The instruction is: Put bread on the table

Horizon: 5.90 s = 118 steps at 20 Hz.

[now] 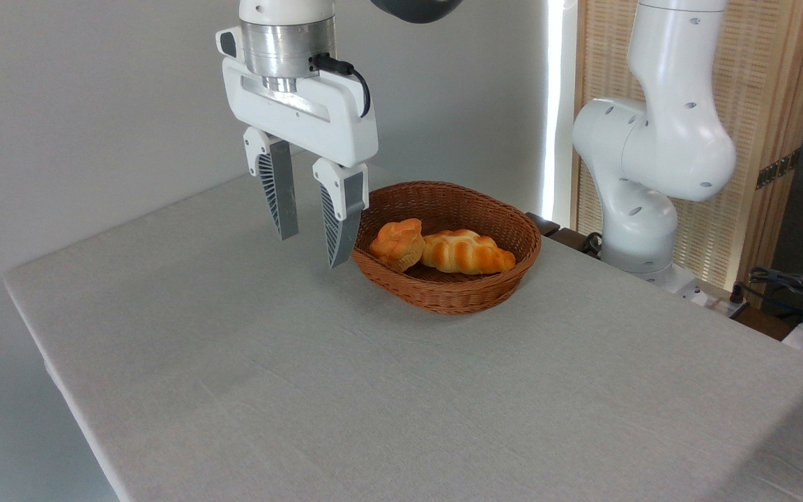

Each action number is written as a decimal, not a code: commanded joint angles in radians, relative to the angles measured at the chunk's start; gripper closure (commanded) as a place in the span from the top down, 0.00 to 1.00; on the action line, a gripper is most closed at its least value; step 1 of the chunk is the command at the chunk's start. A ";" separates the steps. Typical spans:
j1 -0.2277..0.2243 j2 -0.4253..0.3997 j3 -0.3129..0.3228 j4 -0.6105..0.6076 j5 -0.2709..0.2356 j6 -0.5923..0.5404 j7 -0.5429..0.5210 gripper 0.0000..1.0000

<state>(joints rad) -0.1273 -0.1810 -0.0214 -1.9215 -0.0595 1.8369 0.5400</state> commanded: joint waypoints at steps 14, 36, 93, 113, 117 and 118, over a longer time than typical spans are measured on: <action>-0.230 -0.129 0.000 -0.204 0.001 -0.206 0.026 1.00; -0.365 0.003 -0.002 -0.278 0.016 -0.156 0.089 1.00; -0.308 0.169 0.023 -0.189 0.035 0.369 0.052 1.00; -0.302 0.058 0.218 0.044 0.047 0.019 -0.014 1.00; -0.302 0.055 0.297 0.065 0.047 -0.002 -0.006 1.00; -0.302 0.055 0.311 0.065 0.047 -0.013 0.000 1.00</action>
<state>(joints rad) -0.4202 -0.1335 0.2405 -1.8766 -0.0270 1.8703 0.5326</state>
